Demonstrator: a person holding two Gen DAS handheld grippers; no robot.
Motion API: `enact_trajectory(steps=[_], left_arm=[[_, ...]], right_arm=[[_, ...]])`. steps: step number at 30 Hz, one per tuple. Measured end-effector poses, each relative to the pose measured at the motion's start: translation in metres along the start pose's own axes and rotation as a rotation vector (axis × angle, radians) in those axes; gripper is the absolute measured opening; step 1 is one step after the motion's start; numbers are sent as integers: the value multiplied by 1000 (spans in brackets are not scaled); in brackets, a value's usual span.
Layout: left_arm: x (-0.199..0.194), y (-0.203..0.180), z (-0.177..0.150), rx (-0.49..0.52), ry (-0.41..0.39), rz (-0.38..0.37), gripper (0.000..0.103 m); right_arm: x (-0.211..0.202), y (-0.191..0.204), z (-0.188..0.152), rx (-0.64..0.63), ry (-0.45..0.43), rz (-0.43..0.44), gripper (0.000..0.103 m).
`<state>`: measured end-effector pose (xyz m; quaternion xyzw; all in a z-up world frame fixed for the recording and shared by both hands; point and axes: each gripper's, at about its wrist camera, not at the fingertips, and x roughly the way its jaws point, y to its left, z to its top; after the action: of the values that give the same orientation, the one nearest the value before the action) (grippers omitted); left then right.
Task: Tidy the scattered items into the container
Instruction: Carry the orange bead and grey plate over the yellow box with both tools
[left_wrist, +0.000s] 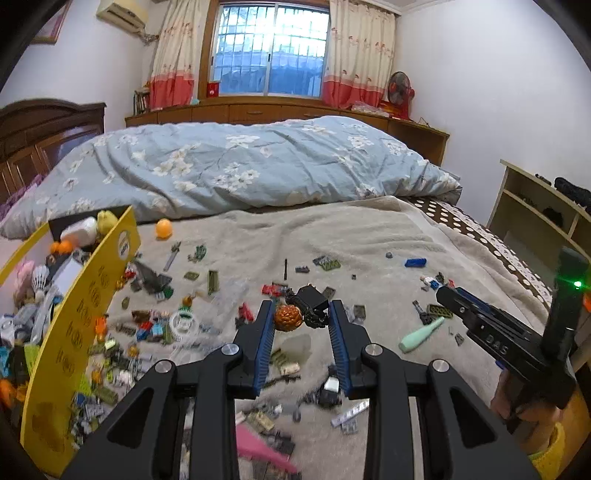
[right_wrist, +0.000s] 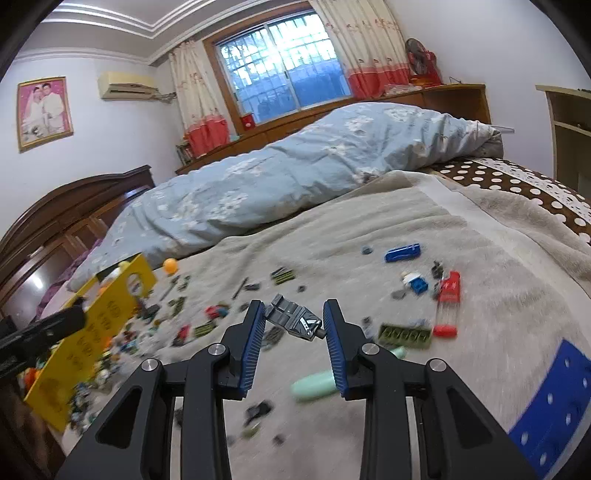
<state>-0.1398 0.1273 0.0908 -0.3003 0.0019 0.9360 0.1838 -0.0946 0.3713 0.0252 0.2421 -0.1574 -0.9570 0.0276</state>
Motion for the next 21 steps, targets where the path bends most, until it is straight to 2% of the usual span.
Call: enact_trajectory(steps=[3,8,15,21], left_arm=[[-6,7,-7,-16,13,-19,29],[-20,19,-17,-19,5,5,29],[-38,42,-23,-74,29,-123,29],[-58,68,-24,-134,26,-176,29]], right_arm=[[-11,14,-7,-15,10,15,33],[-16,37,-20,-27,44,53,33],[-17,78,-33,-92,86,103,33],[-18,112,-39,-137,97,152,33]])
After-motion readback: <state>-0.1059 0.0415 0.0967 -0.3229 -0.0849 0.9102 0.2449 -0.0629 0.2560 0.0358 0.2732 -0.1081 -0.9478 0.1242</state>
